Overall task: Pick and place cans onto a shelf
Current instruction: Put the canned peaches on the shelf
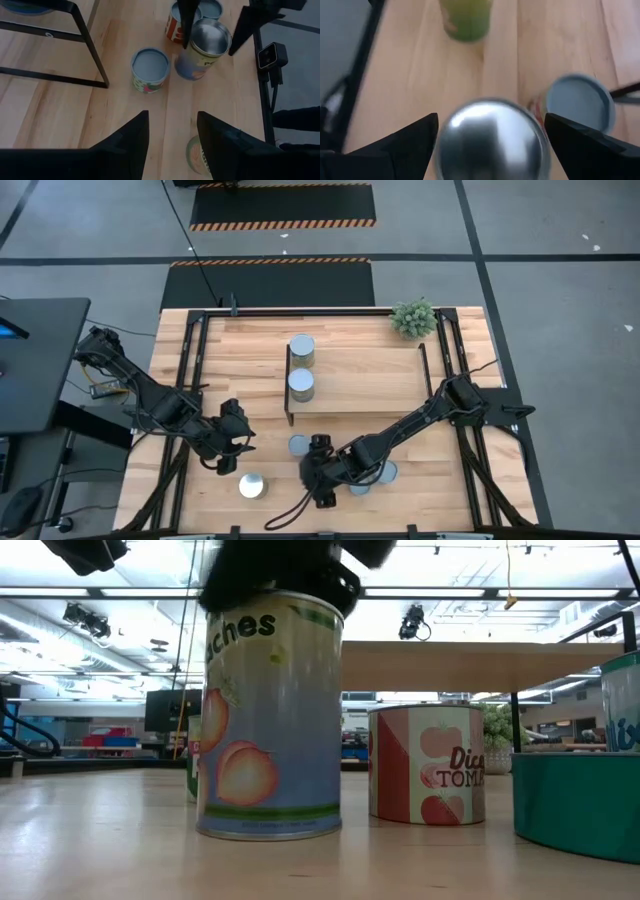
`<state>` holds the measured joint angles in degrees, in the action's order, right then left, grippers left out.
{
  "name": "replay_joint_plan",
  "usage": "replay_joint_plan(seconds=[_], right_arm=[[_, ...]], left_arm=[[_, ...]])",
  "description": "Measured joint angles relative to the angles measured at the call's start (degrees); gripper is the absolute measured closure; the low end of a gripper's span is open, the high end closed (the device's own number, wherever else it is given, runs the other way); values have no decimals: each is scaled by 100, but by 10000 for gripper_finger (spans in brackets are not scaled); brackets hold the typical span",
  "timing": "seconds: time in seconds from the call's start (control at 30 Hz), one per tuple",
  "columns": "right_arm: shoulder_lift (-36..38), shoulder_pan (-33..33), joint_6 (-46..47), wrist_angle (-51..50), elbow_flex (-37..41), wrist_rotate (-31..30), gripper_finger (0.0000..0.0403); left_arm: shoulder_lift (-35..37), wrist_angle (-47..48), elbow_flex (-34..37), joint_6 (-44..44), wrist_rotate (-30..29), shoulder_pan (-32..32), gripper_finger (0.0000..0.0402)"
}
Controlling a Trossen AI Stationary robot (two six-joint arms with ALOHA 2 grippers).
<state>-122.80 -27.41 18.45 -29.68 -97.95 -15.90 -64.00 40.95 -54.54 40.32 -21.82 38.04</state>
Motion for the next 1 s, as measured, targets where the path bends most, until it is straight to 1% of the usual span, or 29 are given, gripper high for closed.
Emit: replay_joint_plan(seconds=[0.17, 0.37, 0.5, 0.6, 0.7, 0.77, 0.93, 1.0], right_arm=[[0, -1, -10, -403, 0, 96, 30], [9, -1, 316, -414, 0, 121, 30], [9, 16, 592, -317, 18, 137, 30], [11, 44, 763, -15, 249, 109, 30], [2, 83, 906, 177, 410, 295, 32], [2, 95, 904, 189, 431, 321, 41], [2, 127, 749, 182, 437, 261, 82], [2, 160, 686, 182, 436, 299, 92]], left_arm=[[2, -2, 0, 0, 0, 0, 230], [2, -2, 0, 0, 0, 0, 230], [2, -2, 0, 0, 0, 0, 230], [2, -2, 0, -24, 0, 0, 230], [2, -2, 0, -30, 0, 0, 230], [2, -2, 0, -33, 0, 0, 230], [2, -2, 0, -46, 0, 0, 230], [2, -2, 0, -46, 0, 0, 230]])
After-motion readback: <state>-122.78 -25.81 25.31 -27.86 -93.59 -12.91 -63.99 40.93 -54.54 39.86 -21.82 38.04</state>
